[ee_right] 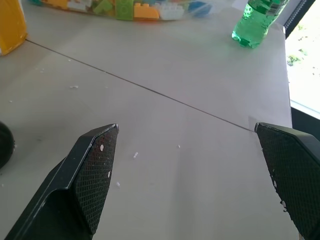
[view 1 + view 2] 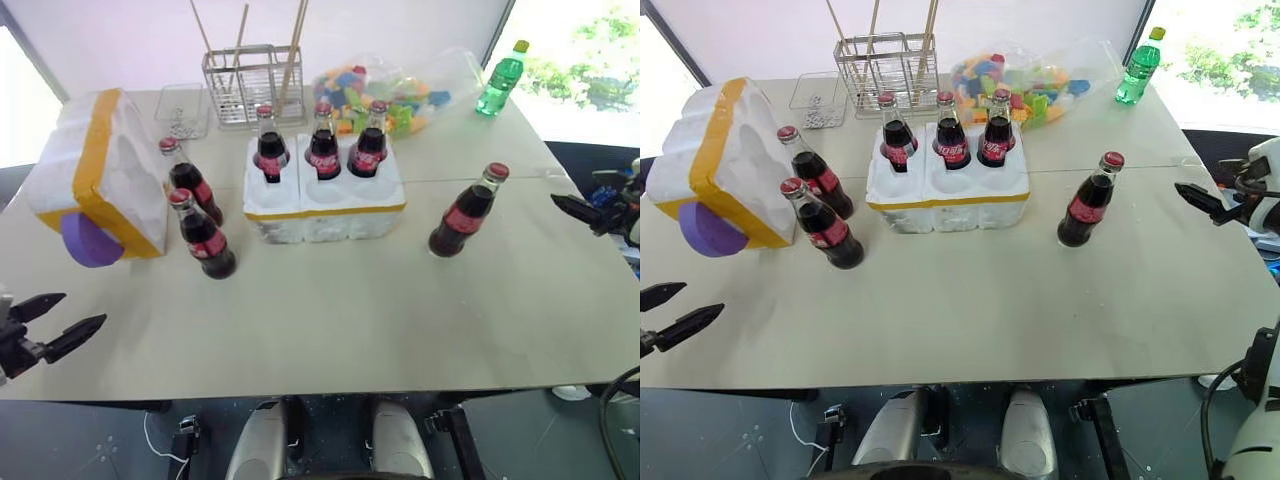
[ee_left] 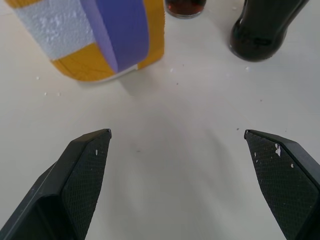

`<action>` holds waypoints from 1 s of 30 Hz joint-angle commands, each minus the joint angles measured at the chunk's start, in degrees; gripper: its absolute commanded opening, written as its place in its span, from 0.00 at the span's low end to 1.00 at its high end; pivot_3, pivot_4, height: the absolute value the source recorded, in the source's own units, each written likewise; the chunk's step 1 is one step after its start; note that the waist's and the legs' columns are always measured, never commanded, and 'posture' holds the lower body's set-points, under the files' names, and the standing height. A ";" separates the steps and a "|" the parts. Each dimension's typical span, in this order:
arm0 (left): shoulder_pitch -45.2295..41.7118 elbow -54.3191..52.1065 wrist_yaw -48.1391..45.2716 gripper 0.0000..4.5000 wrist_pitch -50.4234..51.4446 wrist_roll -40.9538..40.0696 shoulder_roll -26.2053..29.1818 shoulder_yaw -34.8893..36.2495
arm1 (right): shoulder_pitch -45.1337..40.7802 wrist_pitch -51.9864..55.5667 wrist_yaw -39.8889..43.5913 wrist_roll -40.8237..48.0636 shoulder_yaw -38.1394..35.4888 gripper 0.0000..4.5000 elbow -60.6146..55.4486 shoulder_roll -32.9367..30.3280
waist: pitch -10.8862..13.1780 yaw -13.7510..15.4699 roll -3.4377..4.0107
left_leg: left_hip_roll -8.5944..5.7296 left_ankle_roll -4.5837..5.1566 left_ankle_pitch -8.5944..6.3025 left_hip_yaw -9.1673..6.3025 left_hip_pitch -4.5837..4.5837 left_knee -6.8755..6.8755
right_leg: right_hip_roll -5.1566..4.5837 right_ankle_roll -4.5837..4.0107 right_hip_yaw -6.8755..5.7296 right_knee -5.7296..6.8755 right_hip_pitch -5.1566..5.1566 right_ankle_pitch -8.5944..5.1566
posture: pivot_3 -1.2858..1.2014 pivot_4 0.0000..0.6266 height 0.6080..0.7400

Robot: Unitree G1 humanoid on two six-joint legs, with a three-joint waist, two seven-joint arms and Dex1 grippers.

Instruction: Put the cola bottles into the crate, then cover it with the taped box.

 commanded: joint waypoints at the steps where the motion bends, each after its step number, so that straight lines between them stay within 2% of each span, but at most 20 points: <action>1: 0.41 -1.71 0.24 0.99 -0.08 -0.62 -0.34 1.71 | -0.99 -0.35 -0.09 0.28 -0.32 1.00 -1.91 0.13 | -0.01 0.00 -0.01 | 0.00 0.00 0.00 0.00 0.00 0.00 | 0.00 0.00 0.00 0.00 0.00 0.00 | 0.52 0.24 0.97; 14: -2.16 0.44 0.20 0.99 0.10 -0.75 0.27 0.93 | 0.74 1.13 0.78 1.56 -1.43 1.00 -3.29 -0.12 | -0.01 -0.06 -0.01 | 0.00 0.05 0.03 0.01 0.00 0.01 | 0.01 0.00 0.00 0.01 0.00 0.00 | 0.52 0.24 0.97; 19: -3.43 0.32 -1.06 0.99 1.38 -1.97 1.31 1.28 | -0.28 2.89 2.38 1.59 -1.57 1.00 -3.35 -2.00 | -0.01 -0.09 -0.01 | 0.00 0.09 0.06 0.01 0.00 0.01 | 0.02 0.00 0.00 0.02 0.00 0.00 | 0.52 0.24 0.97; 22: -4.18 0.43 -2.36 0.99 1.05 -1.61 2.52 0.34 | -4.29 7.48 4.26 1.62 -1.13 1.00 -3.59 -4.06 | 0.01 -0.13 0.04 | 0.00 0.09 0.05 0.02 0.00 0.00 | 0.01 0.00 0.00 0.02 -0.01 0.00 | 0.52 0.24 0.97; 26: -5.81 -3.73 -4.61 0.99 6.16 -6.65 4.34 0.08 | -11.67 10.70 10.93 0.45 1.87 1.00 -5.92 -6.61 | 0.05 -0.28 0.10 | 0.02 -0.03 0.00 0.03 -0.01 0.00 | 0.03 -0.01 0.06 0.05 -0.10 0.01 | 0.52 0.24 0.97; 30: -6.79 -11.79 -5.02 0.99 11.08 -11.31 5.58 -1.71 | -24.21 19.30 21.04 1.39 5.26 1.00 -9.12 -6.97 | 0.05 -0.43 0.10 | 0.04 -0.04 -0.01 0.06 -0.03 -0.05 | 0.03 -0.02 0.16 0.01 -0.18 0.01 | 0.52 0.24 0.97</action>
